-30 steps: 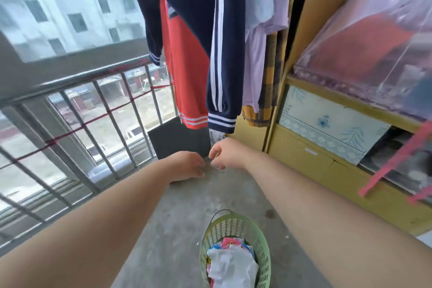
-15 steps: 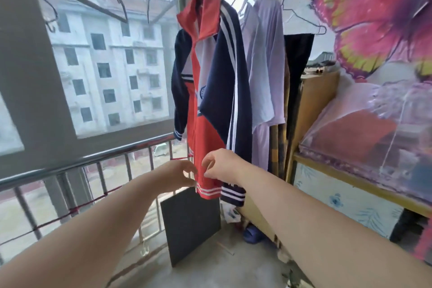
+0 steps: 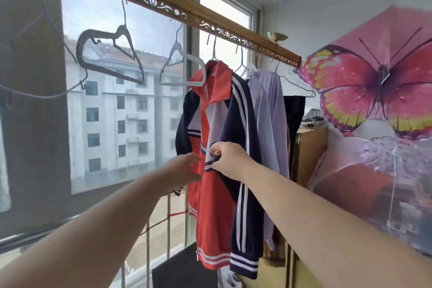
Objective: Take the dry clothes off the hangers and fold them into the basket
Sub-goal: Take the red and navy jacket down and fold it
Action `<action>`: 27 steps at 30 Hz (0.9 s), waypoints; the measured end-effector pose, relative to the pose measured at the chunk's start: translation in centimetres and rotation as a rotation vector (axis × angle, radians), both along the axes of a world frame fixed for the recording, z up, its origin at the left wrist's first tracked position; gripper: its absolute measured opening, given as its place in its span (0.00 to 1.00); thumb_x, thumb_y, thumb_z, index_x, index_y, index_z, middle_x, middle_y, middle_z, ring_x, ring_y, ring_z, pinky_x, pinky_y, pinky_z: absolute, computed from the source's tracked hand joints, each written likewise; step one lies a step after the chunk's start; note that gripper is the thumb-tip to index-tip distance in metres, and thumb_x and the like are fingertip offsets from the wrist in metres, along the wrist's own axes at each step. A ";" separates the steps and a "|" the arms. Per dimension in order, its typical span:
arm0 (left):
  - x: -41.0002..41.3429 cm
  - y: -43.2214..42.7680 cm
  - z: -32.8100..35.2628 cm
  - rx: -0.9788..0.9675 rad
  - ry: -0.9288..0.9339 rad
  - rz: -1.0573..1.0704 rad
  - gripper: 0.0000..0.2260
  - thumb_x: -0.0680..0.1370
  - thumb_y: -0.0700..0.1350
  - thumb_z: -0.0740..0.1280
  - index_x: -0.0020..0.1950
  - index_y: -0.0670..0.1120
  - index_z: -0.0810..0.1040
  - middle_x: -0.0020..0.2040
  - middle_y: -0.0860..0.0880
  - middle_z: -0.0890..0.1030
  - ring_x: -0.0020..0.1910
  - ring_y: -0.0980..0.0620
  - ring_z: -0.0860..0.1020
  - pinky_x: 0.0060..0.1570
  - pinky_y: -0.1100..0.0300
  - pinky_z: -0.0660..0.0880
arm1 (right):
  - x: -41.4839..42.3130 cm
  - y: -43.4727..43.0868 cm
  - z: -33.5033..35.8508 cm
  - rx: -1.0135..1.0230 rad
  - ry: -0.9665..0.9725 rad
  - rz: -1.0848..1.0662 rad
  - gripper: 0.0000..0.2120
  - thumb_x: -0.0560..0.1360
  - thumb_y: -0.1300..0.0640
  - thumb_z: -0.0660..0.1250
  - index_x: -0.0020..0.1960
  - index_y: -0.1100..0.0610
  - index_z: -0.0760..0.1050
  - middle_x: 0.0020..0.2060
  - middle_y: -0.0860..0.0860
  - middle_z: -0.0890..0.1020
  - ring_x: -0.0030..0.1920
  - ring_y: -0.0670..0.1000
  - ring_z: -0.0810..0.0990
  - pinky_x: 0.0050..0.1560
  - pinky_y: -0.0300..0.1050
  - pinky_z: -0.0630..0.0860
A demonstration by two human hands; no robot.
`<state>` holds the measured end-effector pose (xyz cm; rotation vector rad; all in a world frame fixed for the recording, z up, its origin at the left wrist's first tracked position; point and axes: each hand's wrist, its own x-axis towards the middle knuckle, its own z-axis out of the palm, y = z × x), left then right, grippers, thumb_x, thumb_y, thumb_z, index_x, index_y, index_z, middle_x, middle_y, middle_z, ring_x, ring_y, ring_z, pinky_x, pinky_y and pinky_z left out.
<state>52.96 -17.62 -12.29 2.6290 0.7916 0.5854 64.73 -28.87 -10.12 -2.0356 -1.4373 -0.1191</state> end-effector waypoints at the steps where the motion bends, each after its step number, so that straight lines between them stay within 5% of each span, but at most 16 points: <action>1: 0.1 0.3 0.5 0.008 -0.008 -0.001 0.25 0.74 0.47 0.71 0.70 0.52 0.68 0.67 0.50 0.74 0.61 0.51 0.75 0.57 0.61 0.71 | 0.0 0.2 0.5 0.020 -0.014 -0.014 0.21 0.73 0.65 0.64 0.64 0.53 0.75 0.62 0.53 0.77 0.59 0.53 0.77 0.55 0.41 0.74; 7: 0.7 3.5 3.9 0.031 -0.123 -0.080 0.25 0.75 0.45 0.70 0.71 0.51 0.68 0.67 0.49 0.73 0.58 0.52 0.77 0.60 0.57 0.74 | 0.3 2.3 3.9 0.093 -0.160 -0.145 0.21 0.76 0.64 0.61 0.68 0.54 0.71 0.64 0.54 0.72 0.63 0.55 0.73 0.62 0.46 0.71; 15: 2.3 5.9 6.5 -0.051 -0.278 -0.162 0.22 0.78 0.47 0.66 0.71 0.52 0.67 0.68 0.51 0.72 0.61 0.53 0.75 0.54 0.61 0.76 | 1.6 4.0 9.1 0.304 -0.426 -0.369 0.17 0.73 0.65 0.60 0.59 0.55 0.75 0.60 0.51 0.73 0.62 0.54 0.70 0.61 0.49 0.65; 19: 3.6 5.8 8.4 -0.041 -0.349 -0.131 0.21 0.80 0.52 0.62 0.72 0.53 0.65 0.68 0.51 0.72 0.57 0.53 0.77 0.48 0.61 0.76 | 2.9 4.0 12.2 0.329 -0.453 -0.513 0.20 0.74 0.64 0.59 0.65 0.54 0.68 0.67 0.53 0.66 0.68 0.55 0.63 0.68 0.55 0.60; 21: 4.4 5.5 9.1 -0.065 -0.385 -0.139 0.22 0.80 0.54 0.60 0.74 0.52 0.63 0.68 0.51 0.72 0.59 0.52 0.76 0.53 0.59 0.76 | 3.6 4.1 13.3 0.291 -0.409 -0.549 0.24 0.75 0.63 0.57 0.71 0.55 0.62 0.71 0.55 0.61 0.72 0.57 0.59 0.70 0.58 0.58; 23: 5.4 4.8 9.8 -0.088 -0.425 -0.155 0.23 0.81 0.54 0.58 0.75 0.52 0.61 0.70 0.51 0.71 0.64 0.51 0.73 0.61 0.57 0.71 | 4.5 4.2 14.1 0.228 -0.351 -0.538 0.25 0.77 0.62 0.56 0.74 0.55 0.57 0.72 0.58 0.60 0.71 0.59 0.61 0.69 0.59 0.61; 27: 8.1 3.5 11.7 -0.143 -0.512 -0.149 0.23 0.81 0.52 0.58 0.75 0.49 0.61 0.69 0.48 0.71 0.58 0.49 0.75 0.54 0.59 0.70 | 6.2 3.8 14.8 0.219 -0.266 -0.432 0.22 0.79 0.65 0.54 0.73 0.59 0.59 0.65 0.60 0.71 0.63 0.60 0.74 0.61 0.53 0.73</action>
